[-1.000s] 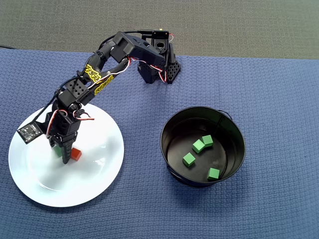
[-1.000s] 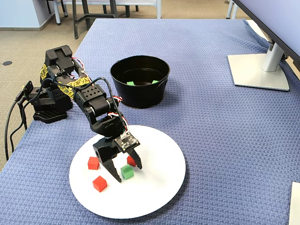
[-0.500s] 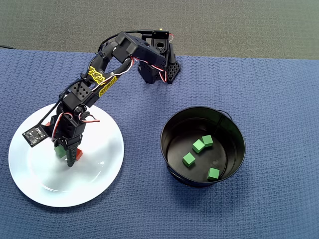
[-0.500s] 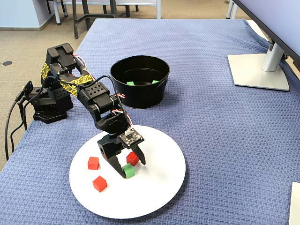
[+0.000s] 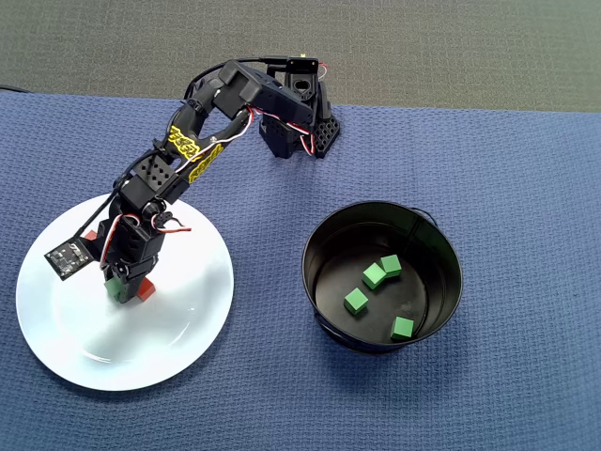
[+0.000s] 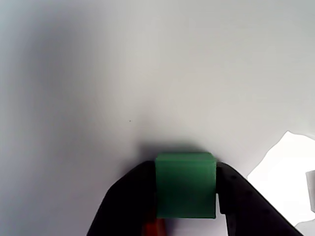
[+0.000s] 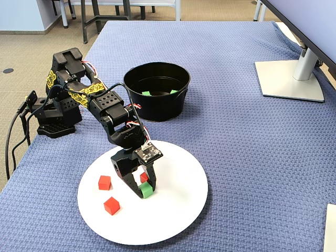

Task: Pick up the green cubes from the white plate and place them in the black recipient

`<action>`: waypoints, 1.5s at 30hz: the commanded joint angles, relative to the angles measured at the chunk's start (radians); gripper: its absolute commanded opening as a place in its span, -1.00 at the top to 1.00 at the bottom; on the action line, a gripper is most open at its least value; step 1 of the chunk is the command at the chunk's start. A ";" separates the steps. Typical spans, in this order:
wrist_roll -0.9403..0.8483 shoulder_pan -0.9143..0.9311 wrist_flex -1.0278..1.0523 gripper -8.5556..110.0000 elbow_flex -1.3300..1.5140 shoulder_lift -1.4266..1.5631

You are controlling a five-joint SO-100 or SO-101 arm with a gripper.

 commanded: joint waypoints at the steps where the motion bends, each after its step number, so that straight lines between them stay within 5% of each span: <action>1: 0.026 -0.003 -0.028 0.85 -0.002 0.081; 19: 0.173 -0.089 0.304 0.86 -0.354 0.321; 45: 0.793 -0.854 0.282 0.86 0.362 0.996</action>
